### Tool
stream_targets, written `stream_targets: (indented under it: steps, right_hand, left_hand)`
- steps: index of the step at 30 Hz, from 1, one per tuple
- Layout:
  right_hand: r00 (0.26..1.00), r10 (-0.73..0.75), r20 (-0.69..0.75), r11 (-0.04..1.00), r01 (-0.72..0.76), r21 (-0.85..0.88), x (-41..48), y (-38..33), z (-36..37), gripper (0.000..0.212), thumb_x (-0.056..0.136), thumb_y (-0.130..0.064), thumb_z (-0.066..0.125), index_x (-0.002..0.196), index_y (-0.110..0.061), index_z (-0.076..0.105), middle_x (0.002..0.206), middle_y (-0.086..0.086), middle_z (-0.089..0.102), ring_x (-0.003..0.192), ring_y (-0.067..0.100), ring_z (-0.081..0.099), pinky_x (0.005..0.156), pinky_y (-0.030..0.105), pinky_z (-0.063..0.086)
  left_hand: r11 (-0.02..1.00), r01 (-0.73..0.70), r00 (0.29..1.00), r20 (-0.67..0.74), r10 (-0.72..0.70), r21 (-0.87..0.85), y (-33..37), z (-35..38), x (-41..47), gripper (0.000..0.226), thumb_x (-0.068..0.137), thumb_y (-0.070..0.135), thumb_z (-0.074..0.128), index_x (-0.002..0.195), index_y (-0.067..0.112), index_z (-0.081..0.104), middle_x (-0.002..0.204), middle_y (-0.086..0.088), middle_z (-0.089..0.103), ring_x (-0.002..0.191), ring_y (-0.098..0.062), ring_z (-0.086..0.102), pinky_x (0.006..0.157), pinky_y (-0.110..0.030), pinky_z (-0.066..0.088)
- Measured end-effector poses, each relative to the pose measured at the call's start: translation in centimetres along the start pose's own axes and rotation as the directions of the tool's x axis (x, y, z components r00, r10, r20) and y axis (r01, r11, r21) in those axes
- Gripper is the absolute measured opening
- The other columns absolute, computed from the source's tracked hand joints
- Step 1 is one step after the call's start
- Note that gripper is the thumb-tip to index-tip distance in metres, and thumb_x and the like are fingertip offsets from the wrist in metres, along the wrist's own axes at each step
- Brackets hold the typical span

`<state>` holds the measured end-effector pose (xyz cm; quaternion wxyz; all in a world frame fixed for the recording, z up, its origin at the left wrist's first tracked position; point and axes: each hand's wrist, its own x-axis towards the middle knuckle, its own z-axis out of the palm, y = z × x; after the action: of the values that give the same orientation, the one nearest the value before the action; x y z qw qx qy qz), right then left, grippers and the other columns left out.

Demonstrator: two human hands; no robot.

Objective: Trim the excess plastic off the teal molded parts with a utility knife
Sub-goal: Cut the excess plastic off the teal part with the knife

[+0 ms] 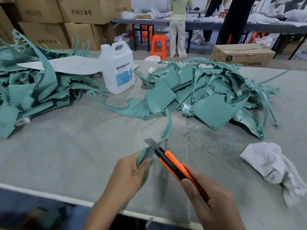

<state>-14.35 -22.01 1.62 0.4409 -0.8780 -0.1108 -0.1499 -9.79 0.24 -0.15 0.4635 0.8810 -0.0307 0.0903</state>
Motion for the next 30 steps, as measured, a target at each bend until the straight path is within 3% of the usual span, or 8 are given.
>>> stream_targets:
  steps: [3,7,12,17,21,24,27,30]
  right_hand:
    - [0.999,-0.042,-0.025,0.998,0.040,-0.043,0.7,0.1,-0.5,0.047,0.090,-0.055,0.057,0.135,-0.044,0.052,0.102,-0.033,0.066,0.089,-0.012,0.062,0.075,-0.002,0.040]
    - [0.997,-0.027,-0.073,0.998,0.022,-0.067,3.3,2.3,-2.0,0.033,0.096,-0.050,0.060,0.125,-0.036,0.068,0.080,-0.029,0.065,0.071,-0.008,0.060,0.063,0.005,0.041]
    - [0.996,-0.004,-0.084,0.997,-0.002,-0.078,7.1,5.2,-4.1,0.042,0.092,-0.049,0.056,0.133,-0.041,0.058,0.074,-0.025,0.065,0.047,0.003,0.053,0.044,0.009,0.035]
    - [0.989,0.145,-0.010,0.925,-0.139,-0.353,10.1,9.0,-5.0,0.031,0.099,-0.037,0.056,0.126,-0.032,0.069,0.072,-0.009,0.065,0.064,0.020,0.060,0.061,0.035,0.047]
    - [0.968,0.219,-0.121,0.959,-0.236,-0.155,9.1,8.4,-5.0,0.024,0.098,-0.043,0.053,0.118,-0.038,0.066,0.074,-0.007,0.069,0.059,0.017,0.063,0.064,0.040,0.053]
    - [0.981,0.162,-0.107,0.985,-0.168,-0.050,7.1,5.4,-4.3,0.033,0.093,-0.059,0.047,0.119,-0.046,0.062,0.075,-0.014,0.068,0.055,0.009,0.062,0.052,0.033,0.048]
    - [1.000,0.031,-0.001,1.000,-0.031,-0.002,5.1,1.6,-3.5,0.037,0.094,-0.065,0.046,0.128,-0.054,0.055,0.074,-0.015,0.066,0.055,0.010,0.060,0.050,0.024,0.048]
    - [0.992,-0.044,0.122,0.999,0.041,0.026,3.7,-1.3,-3.1,0.041,0.091,-0.063,0.048,0.129,-0.053,0.056,0.078,-0.021,0.065,0.060,0.007,0.063,0.053,0.014,0.045]
  left_hand:
    - [1.000,-0.013,1.000,-0.011,0.013,-0.013,0.9,-0.6,-0.5,0.025,0.095,0.043,0.056,0.071,0.039,0.054,0.051,0.016,0.041,0.049,-0.004,0.037,0.048,-0.017,0.029]
    - [0.997,0.002,1.000,0.022,-0.001,-0.076,2.6,-2.8,-1.4,0.015,0.092,0.046,0.063,0.082,0.035,0.066,0.056,0.017,0.049,0.051,0.002,0.040,0.049,-0.016,0.031]
    - [0.907,0.110,0.966,0.259,-0.001,-0.407,3.1,-7.1,-2.5,0.037,0.080,0.046,0.074,0.112,0.028,0.074,0.097,-0.012,0.076,0.086,-0.014,0.068,0.077,-0.034,0.056]
    - [0.720,0.153,0.967,0.254,0.033,-0.677,1.9,-8.6,-3.6,0.056,0.070,0.038,0.090,0.120,0.020,0.072,0.112,-0.015,0.074,0.102,-0.030,0.072,0.080,-0.037,0.059]
    - [0.848,0.146,0.986,0.148,-0.080,-0.510,2.6,-7.5,-2.5,0.031,0.078,0.035,0.082,0.108,0.034,0.077,0.105,-0.004,0.077,0.094,-0.016,0.074,0.075,-0.022,0.058]
    - [0.968,0.110,0.994,-0.001,-0.113,-0.226,2.7,-6.1,-1.2,0.012,0.083,0.030,0.072,0.087,0.040,0.077,0.074,0.020,0.072,0.059,0.005,0.060,0.056,-0.011,0.046]
    - [0.993,0.041,0.999,-0.009,-0.041,0.108,2.6,-5.1,-0.3,0.017,0.096,0.026,0.065,0.078,0.023,0.065,0.051,0.015,0.043,0.046,-0.005,0.035,0.046,-0.020,0.030]
    - [0.959,-0.088,0.996,0.013,0.088,0.270,3.4,-5.0,0.3,0.026,0.098,0.026,0.059,0.076,0.037,0.053,0.053,0.011,0.042,0.050,-0.011,0.038,0.050,-0.019,0.032]
